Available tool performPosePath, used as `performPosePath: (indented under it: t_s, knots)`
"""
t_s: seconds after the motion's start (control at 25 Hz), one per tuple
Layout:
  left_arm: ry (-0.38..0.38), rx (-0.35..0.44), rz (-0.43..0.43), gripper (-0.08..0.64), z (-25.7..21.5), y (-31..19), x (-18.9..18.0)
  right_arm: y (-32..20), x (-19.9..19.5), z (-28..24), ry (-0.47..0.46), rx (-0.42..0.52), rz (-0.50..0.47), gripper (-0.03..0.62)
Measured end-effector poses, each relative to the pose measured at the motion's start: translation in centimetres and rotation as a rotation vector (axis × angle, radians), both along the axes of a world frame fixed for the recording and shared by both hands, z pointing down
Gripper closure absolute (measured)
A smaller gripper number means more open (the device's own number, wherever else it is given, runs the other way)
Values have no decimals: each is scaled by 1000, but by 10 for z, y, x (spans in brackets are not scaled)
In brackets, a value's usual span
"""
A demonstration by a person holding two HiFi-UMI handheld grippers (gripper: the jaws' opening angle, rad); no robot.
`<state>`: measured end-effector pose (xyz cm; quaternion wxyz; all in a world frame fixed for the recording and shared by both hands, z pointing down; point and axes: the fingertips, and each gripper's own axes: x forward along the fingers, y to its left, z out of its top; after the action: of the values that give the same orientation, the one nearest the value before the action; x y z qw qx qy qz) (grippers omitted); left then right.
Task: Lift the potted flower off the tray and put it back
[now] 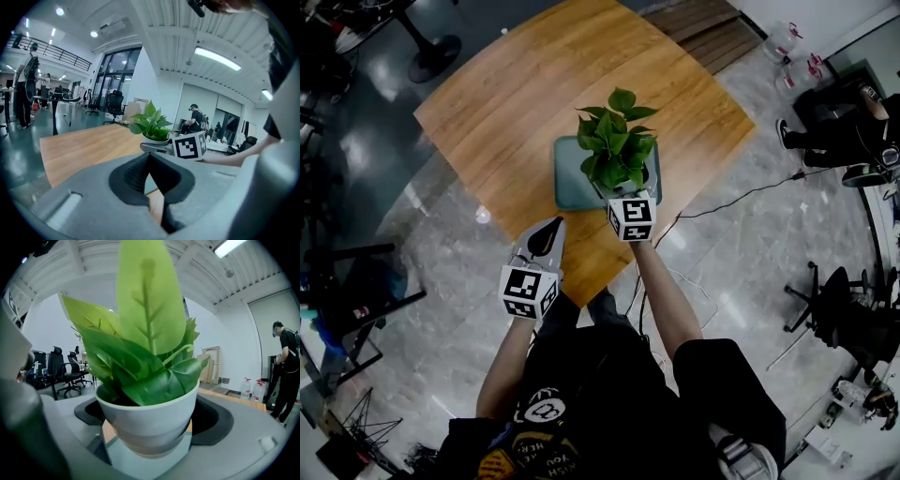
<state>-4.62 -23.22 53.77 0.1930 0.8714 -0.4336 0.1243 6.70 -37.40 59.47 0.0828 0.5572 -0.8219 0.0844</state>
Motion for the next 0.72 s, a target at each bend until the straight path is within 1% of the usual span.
performPosePath:
  t_s: [0.12,0.24,0.44,0.56,0.72]
  knots:
    - [31,64,15,563,-42,2,0,15,-5,-40,-23,15,4,55]
    - [48,110,18,562,-77,5,-4,28,-11,-72,-44,23,4,55]
    - [65,174,-6,563,-117,-2,-8,37,-11,-115,-11,64,19,55]
    - [69,179,-4,561,-124,2,-11,42,-14,-124,-17,76,26,55]
    - [40,162,1,561,-122,4,-8,42,-13,-129,-18,76,16,55]
